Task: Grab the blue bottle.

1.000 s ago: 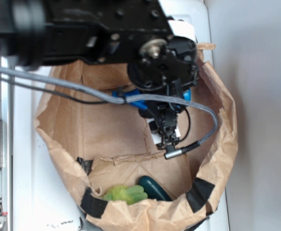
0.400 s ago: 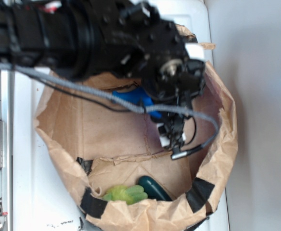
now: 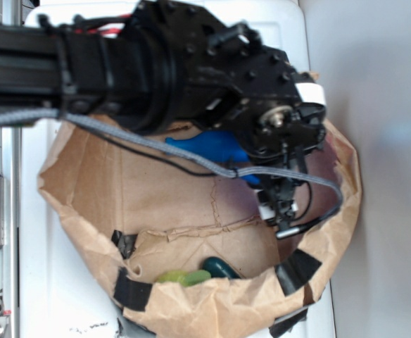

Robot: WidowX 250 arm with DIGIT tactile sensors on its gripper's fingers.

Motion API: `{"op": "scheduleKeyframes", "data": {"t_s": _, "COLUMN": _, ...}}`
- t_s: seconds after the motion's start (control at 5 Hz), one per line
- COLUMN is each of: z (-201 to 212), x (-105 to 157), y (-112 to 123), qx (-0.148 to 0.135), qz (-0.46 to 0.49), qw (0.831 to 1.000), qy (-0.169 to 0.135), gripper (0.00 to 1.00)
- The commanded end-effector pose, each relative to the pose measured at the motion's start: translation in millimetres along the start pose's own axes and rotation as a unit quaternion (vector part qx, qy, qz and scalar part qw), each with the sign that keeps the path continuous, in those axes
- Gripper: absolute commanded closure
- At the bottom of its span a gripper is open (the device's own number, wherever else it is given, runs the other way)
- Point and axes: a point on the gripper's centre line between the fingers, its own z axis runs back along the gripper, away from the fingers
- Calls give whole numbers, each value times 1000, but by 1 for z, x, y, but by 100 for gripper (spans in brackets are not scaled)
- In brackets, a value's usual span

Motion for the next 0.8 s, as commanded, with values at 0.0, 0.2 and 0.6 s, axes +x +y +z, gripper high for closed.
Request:
{"op": "scheduleKeyframes", "data": {"t_s": 0.0, "z": -4, "x": -2, "y": -2, "qx": -9, "qz": 5, "qw": 1000, "qy": 9, "gripper": 100}}
{"op": "scheduleKeyframes", "data": {"t_s": 0.2, "z": 4, "x": 5, "y": -1, "qx": -19, "qz": 15, "qw": 1000, "qy": 11, "gripper": 100}}
{"op": "scheduleKeyframes", "data": {"t_s": 0.6, "z": 59, "x": -15, "y": 23, "qx": -16, "qz": 5, "qw": 1000, "qy": 22, "gripper": 0}}
